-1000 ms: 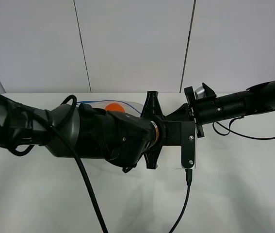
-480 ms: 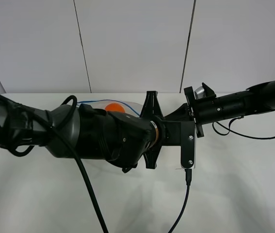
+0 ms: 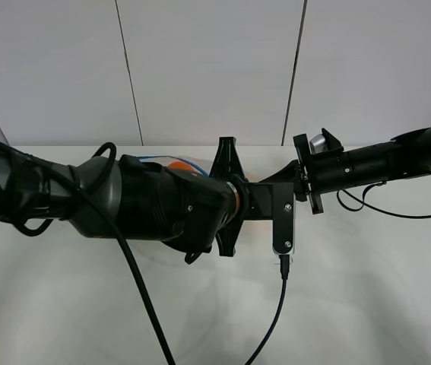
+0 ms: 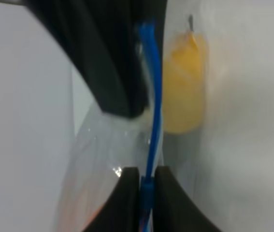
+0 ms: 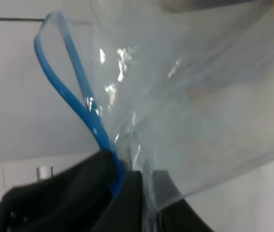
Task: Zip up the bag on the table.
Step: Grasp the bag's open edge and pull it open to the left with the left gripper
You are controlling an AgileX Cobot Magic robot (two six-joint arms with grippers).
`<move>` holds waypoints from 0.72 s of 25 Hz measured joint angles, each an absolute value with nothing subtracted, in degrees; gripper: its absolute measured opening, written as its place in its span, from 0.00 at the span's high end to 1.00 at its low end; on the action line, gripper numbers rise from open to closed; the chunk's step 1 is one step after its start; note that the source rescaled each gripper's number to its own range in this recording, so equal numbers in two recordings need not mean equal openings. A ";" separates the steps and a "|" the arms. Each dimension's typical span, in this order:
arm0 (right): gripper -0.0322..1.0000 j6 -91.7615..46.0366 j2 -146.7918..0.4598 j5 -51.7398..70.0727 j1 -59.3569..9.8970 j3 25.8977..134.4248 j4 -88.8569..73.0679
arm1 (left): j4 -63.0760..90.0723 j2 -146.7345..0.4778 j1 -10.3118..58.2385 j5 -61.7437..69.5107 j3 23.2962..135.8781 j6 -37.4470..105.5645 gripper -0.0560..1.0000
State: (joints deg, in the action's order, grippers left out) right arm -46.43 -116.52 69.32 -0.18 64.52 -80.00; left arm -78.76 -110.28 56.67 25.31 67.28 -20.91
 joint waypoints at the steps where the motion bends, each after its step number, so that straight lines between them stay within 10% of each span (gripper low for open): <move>1: 0.97 -46.43 -116.52 69.50 0.46 64.52 -79.66 | -78.51 -110.28 56.35 25.78 67.28 -20.49 0.95; 18: 0.97 -46.43 -116.52 69.50 2.41 64.52 -77.80 | -69.11 -110.28 46.95 34.17 67.28 -12.61 0.95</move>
